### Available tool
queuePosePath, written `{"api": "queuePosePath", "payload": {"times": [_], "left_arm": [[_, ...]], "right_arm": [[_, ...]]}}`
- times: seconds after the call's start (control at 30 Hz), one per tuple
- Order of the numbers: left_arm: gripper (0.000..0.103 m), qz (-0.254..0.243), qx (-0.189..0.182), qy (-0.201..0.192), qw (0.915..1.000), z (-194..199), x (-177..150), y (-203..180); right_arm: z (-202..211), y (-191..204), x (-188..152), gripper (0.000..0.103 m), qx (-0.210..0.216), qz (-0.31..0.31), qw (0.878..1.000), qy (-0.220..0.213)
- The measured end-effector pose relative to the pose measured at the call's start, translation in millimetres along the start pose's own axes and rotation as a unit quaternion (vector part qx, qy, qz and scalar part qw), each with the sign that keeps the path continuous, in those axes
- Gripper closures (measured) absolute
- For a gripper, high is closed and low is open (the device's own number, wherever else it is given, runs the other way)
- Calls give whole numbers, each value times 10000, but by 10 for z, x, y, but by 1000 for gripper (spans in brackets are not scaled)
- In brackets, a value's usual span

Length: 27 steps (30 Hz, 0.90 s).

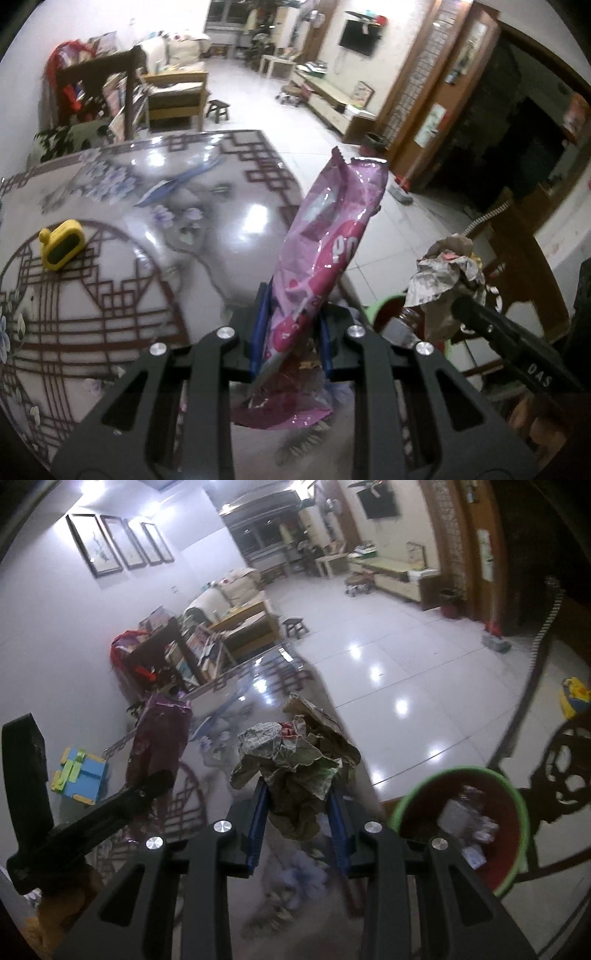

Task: Collect trash
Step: 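Carry the crumpled paper and pink wrapper over the red bin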

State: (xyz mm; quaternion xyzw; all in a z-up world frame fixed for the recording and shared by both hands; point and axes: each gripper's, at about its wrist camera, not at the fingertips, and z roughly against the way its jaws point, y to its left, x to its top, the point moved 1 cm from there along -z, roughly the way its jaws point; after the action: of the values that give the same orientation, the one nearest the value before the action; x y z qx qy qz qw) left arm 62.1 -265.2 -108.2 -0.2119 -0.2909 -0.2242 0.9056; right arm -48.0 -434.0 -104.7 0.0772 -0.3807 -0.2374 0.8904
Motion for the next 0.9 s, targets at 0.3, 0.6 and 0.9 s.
{"api": "queuePosePath", "payload": {"times": [0.3, 0.6, 0.9], "left_arm": [[81, -657, -363, 146, 9971, -28, -164, -721], [81, -1076, -695, 443, 9908, -306, -296, -1343], [81, -1421, -770, 811, 9835, -680, -437, -1736]], "right_arm": [[529, -442, -208, 72, -467, -358, 9975, -385], [778, -995, -374, 71, -935, -846, 9911, -418], [845, -1430, -489, 71, -1213, -1192, 9849, -324]]}}
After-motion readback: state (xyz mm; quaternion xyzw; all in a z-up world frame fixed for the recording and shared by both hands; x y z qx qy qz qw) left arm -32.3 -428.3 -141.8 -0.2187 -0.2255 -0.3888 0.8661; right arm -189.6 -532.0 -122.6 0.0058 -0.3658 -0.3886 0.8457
